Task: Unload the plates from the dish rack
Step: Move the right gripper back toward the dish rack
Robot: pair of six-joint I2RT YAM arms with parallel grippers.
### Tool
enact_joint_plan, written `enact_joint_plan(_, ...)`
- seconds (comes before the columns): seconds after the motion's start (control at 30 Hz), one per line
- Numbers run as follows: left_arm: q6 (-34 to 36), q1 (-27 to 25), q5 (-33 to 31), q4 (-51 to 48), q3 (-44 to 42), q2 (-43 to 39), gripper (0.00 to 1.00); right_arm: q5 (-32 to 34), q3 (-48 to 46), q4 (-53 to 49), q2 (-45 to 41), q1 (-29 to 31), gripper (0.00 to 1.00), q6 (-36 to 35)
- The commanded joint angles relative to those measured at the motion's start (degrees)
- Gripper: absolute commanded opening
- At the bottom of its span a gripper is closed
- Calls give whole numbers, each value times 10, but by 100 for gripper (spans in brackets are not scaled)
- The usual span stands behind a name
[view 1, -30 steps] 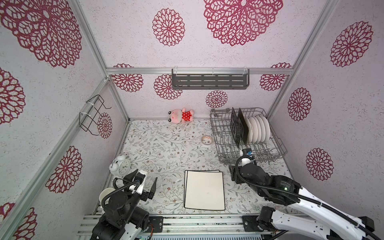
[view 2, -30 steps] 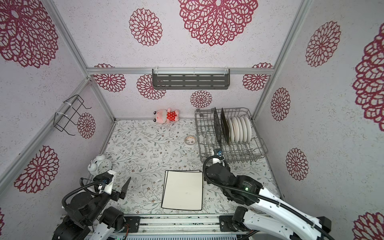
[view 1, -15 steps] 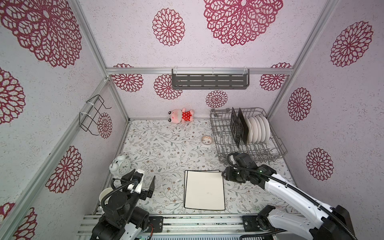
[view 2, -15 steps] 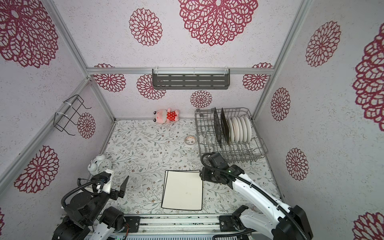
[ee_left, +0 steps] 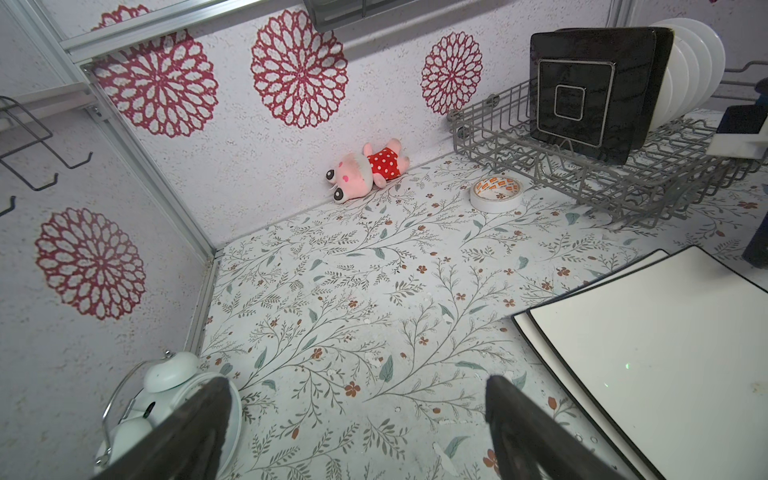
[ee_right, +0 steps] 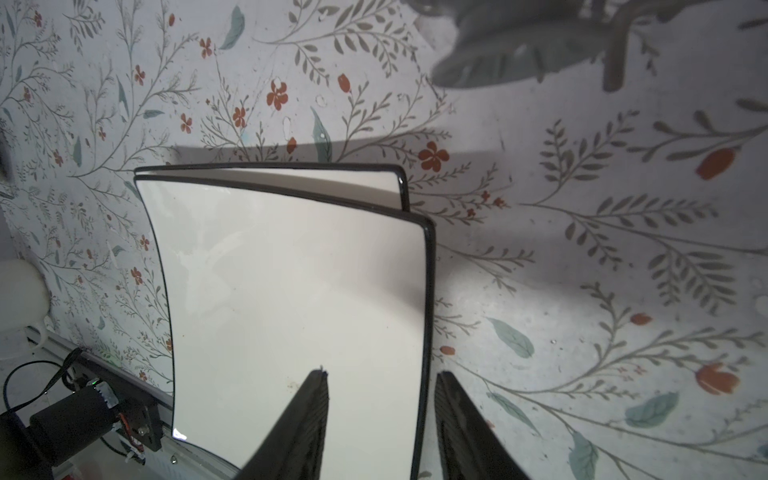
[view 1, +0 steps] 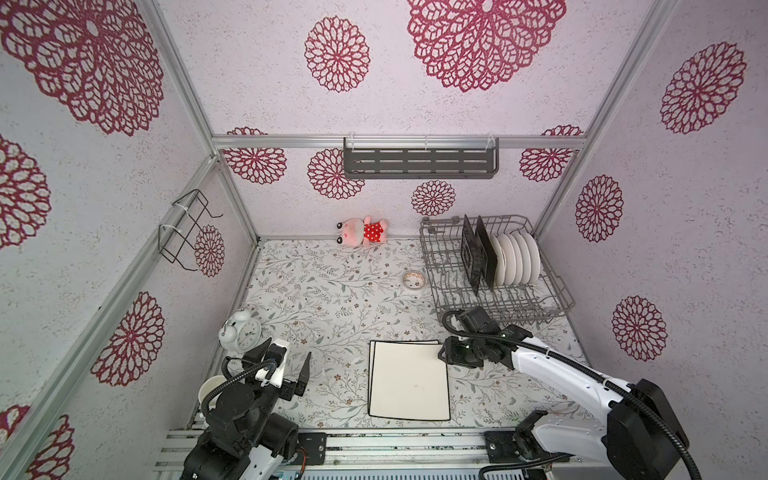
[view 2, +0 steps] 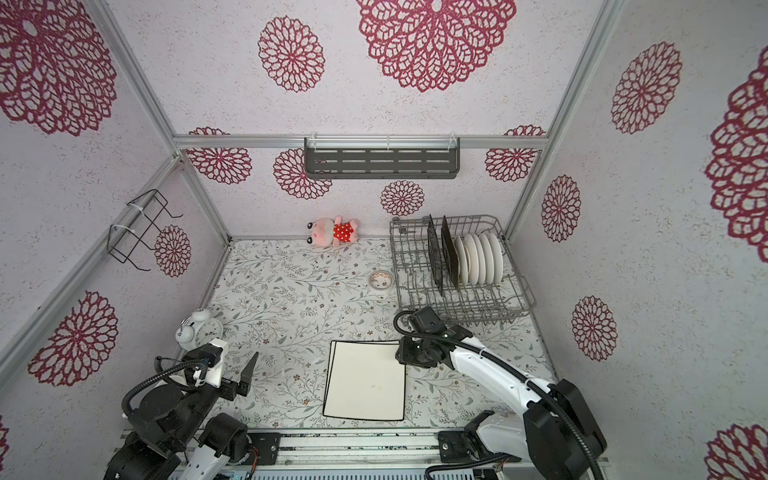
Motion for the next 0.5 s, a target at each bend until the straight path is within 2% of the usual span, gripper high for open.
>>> enact_joint_plan(0.0,5,-3,6,13,8,1,97,13,-3,7,11,-4,45,-19)
enact_joint_plan(0.47,6,-4,8,13,6,18,97,8,2,25,66,-8,41,-50)
